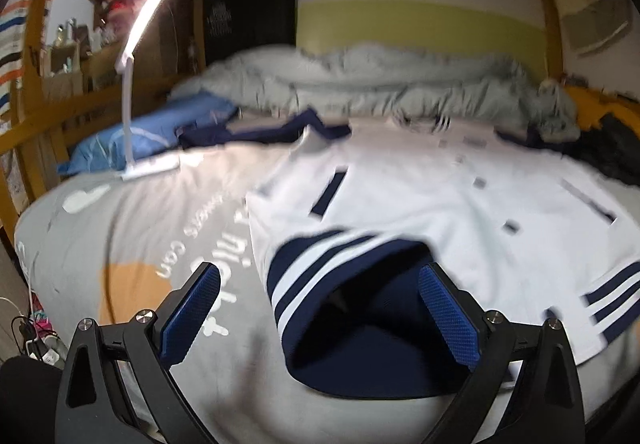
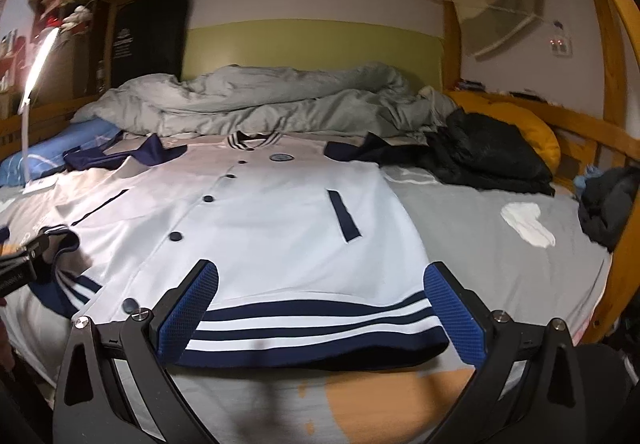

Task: Fold large clothes
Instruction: 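Grasp the striped jacket hem with the left tool while the right tool grasps it too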

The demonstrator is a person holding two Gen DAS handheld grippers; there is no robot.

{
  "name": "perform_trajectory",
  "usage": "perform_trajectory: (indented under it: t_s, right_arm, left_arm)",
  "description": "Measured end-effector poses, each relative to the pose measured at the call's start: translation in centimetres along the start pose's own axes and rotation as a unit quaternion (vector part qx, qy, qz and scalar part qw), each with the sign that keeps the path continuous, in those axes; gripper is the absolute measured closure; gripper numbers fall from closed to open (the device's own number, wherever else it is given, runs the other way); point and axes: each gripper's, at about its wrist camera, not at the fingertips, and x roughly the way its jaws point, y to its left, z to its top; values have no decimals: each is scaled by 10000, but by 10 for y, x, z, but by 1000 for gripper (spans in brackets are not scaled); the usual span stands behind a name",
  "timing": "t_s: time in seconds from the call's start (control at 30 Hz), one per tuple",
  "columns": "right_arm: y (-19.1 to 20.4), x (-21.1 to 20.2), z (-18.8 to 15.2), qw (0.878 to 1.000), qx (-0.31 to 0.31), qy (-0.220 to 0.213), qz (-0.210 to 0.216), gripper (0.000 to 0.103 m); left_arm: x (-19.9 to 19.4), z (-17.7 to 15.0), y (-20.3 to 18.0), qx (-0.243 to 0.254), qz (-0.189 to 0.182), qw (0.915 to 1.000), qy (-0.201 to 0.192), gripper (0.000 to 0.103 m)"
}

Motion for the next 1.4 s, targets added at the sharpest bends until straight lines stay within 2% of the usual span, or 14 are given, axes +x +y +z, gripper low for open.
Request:
perform_trajectory:
  t_s: [0.1, 0.27, 0.4, 0.47, 0.53, 0.63, 0.7, 0.8, 0.9, 0.93, 1.0, 1.07, 1.17, 1.4]
  right_arm:
    - [-5, 8, -1, 9997, 4, 169, -156, 1]
    - [-14, 22, -6, 9971, -65, 512, -561, 1]
    - [-28, 21, -8, 9973, 236, 602, -344, 1]
    - [-28, 21, -10, 9973, 304, 652, -114, 1]
    - [-25, 22, -14, 9964, 351, 762, 107, 1]
    - [-29, 19, -19, 9961, 446, 758, 5, 1]
    - [-39, 20, -18, 9955, 546, 731, -256, 1]
    - [-64, 27, -20, 9898, 962, 958, -432, 1]
    - [-84, 41, -28, 9805, 1382, 1322, -446, 4]
    - [-89, 48, -31, 9761, 1516, 1508, -378, 12]
    - [-97, 56, -36, 9684, 1780, 1745, 47, 41]
    - [-100, 63, -37, 9601, 1990, 1897, 516, 85]
    - [-96, 62, -25, 9649, 1770, 1855, 570, 98]
    - [-94, 59, 61, 9829, 1208, 1271, 567, 98]
  left_arm:
    - [14, -4, 8, -113, 108, 9997, 193, 2]
    - [21, -6, 43, -708, 759, 9939, 378, 8]
    - [13, -8, 68, -1278, 213, 9911, 309, 25]
    - [10, -8, 66, -1313, -351, 9902, 315, 28]
    - [10, -9, 58, -1212, -558, 9902, 421, 30]
    - [11, -9, 55, -1094, 27, 9931, 433, 31]
    - [10, -7, 72, -1400, 287, 9891, 368, 31]
    - [12, -6, 98, -1935, 153, 9803, 352, 31]
    - [24, -4, 98, -1797, -11, 9824, 516, 41]
    - [26, -4, 96, -1783, -93, 9823, 563, 46]
    - [32, -1, 95, -1819, -372, 9808, 602, 74]
    - [31, 7, 88, -1742, -691, 9804, 610, 95]
    - [22, 28, 81, -1615, -834, 9822, 474, 97]
    - [33, 99, 74, -1327, -780, 9879, 207, 97]
